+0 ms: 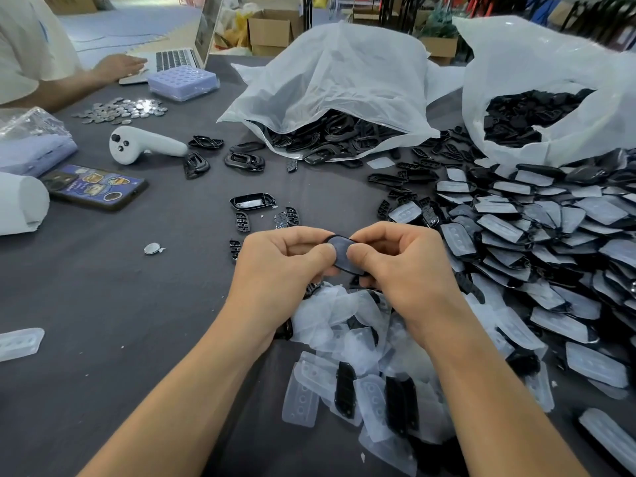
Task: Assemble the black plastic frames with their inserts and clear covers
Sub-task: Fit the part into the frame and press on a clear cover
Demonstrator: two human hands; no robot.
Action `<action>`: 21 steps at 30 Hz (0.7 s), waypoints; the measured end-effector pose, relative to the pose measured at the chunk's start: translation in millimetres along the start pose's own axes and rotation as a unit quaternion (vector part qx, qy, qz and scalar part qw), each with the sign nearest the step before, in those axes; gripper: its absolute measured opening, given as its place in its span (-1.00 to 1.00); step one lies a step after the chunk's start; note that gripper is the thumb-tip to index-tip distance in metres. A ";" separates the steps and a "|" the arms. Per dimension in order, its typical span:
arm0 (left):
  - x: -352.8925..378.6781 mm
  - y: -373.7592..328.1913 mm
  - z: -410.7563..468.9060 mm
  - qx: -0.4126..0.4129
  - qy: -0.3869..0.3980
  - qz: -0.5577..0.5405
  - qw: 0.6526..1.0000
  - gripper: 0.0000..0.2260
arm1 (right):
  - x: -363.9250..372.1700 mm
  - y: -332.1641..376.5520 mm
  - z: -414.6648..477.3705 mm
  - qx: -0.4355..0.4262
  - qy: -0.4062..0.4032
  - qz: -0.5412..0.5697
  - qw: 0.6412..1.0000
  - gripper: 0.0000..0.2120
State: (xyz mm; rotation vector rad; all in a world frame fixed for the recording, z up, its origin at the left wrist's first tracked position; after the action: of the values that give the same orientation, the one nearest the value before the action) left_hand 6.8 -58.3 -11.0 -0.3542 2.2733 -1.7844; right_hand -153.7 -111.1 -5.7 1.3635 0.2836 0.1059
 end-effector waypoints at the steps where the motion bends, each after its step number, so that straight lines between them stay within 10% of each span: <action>1: -1.1 1.2 1.4 -0.002 -0.011 0.007 1.000 -0.80 | 0.7 0.1 -0.3 -0.003 0.003 -0.010 1.000 -0.82; 21: -4.1 0.4 1.9 0.036 -0.068 0.057 0.995 -0.69 | 10.2 0.6 0.0 -0.001 0.020 0.062 0.998 -0.70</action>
State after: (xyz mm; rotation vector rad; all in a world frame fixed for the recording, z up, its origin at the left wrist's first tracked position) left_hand 11.3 -58.6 -11.7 -0.3157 2.0866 -1.7254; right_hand -143.9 -108.6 -6.5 1.3785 0.2319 0.2377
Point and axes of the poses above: each hand's wrist, its own z-axis towards the middle knuckle, its own x-axis out of the palm, y = z × x, the point moved 7 cm from there along z, towards the middle knuckle, and after that the axes turned 10 degrees about -x, right-handed, at the moved point
